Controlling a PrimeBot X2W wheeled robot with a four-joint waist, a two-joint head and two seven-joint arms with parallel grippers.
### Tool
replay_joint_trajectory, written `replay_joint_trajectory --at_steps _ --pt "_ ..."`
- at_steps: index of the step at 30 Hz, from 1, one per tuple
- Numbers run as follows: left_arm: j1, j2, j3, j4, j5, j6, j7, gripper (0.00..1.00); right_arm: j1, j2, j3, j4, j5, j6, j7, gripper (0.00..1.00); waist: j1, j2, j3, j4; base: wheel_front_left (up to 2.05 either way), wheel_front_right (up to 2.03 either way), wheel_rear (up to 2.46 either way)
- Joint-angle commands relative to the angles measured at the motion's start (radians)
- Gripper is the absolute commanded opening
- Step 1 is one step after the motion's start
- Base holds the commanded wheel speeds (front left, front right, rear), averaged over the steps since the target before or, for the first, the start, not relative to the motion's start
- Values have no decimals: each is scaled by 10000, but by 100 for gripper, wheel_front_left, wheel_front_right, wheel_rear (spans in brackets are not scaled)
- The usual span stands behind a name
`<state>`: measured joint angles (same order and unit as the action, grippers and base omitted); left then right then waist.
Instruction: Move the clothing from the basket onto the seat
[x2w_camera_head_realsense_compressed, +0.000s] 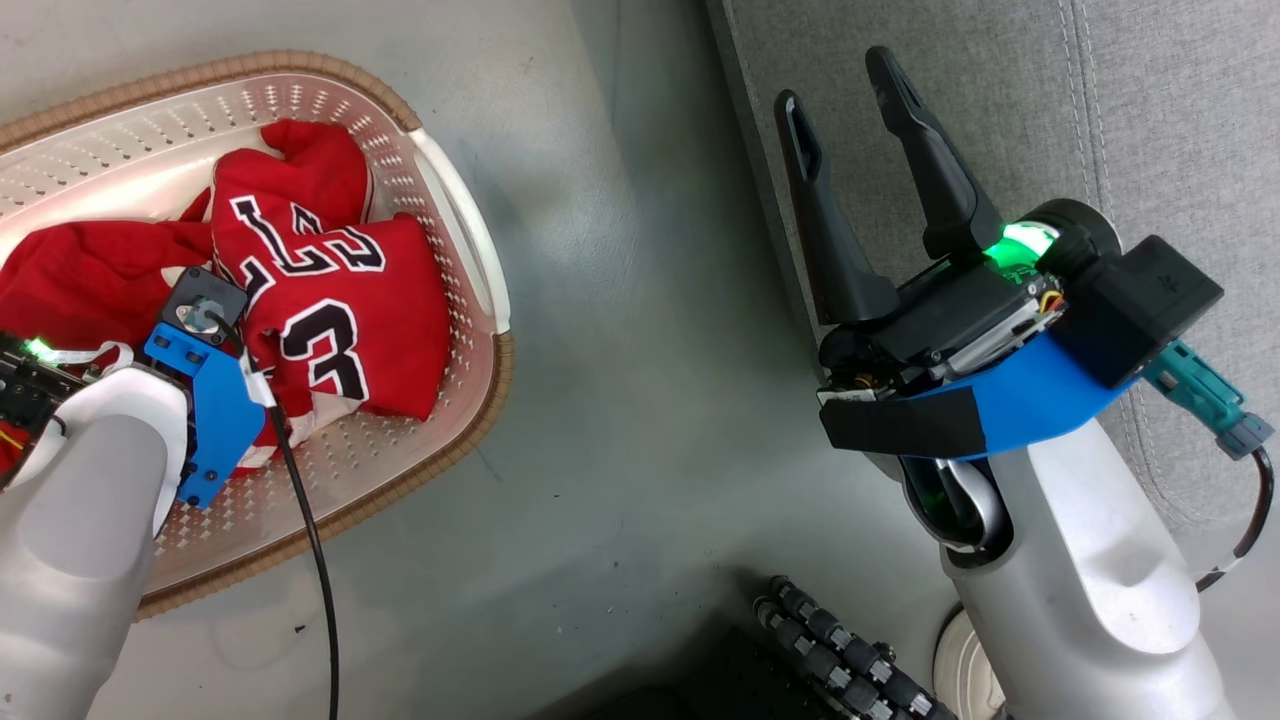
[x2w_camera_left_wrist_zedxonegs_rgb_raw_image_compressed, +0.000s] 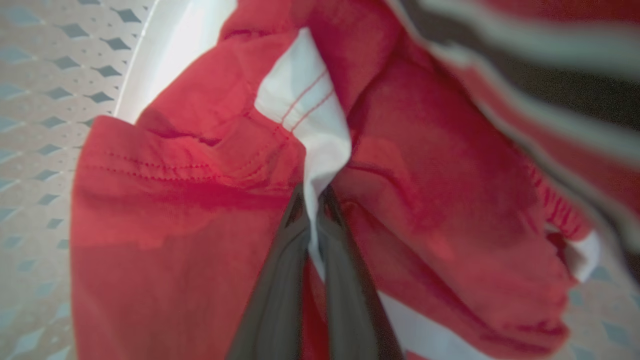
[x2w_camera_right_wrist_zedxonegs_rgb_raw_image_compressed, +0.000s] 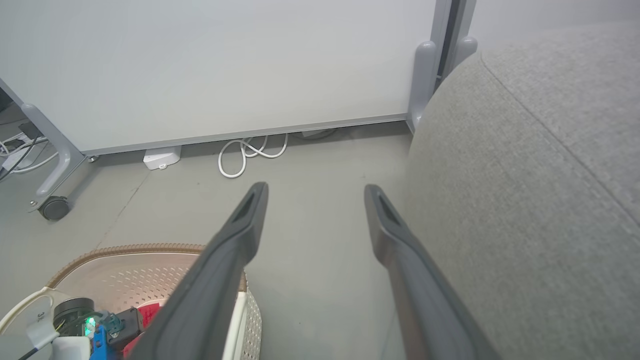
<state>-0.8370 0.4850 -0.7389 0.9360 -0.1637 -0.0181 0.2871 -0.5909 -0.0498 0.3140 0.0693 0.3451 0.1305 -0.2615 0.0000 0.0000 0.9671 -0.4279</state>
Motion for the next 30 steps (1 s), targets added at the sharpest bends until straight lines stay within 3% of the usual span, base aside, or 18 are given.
replay_joint_trajectory --at_steps 1,5,11,25,30 --pt "-55 44 48 -24 -57 11 -61 0 -83 -12 6 -9 36 4 -52 100 0 0 -8 -4 0 0 0" --pt "30 -49 110 32 -247 113 -165 0 -198 -12 64 80 11 4 -52 100 0 0 -175 3 0 0 0" --pt "233 -629 352 166 -708 260 -651 0 -87 -15 -127 340 -373 4 -46 100 0 0 -1077 435 0 0 0" --pt "928 -2579 514 1073 -1656 -87 -2979 0 959 -25 -548 1447 -1529 4 -41 100 0 0 -4889 2178 0 0 0" --pt "1145 -3269 507 1388 -1999 -445 -3529 0 1594 -27 -660 1715 -1484 4 152 100 0 0 -6206 2678 0 0 0"
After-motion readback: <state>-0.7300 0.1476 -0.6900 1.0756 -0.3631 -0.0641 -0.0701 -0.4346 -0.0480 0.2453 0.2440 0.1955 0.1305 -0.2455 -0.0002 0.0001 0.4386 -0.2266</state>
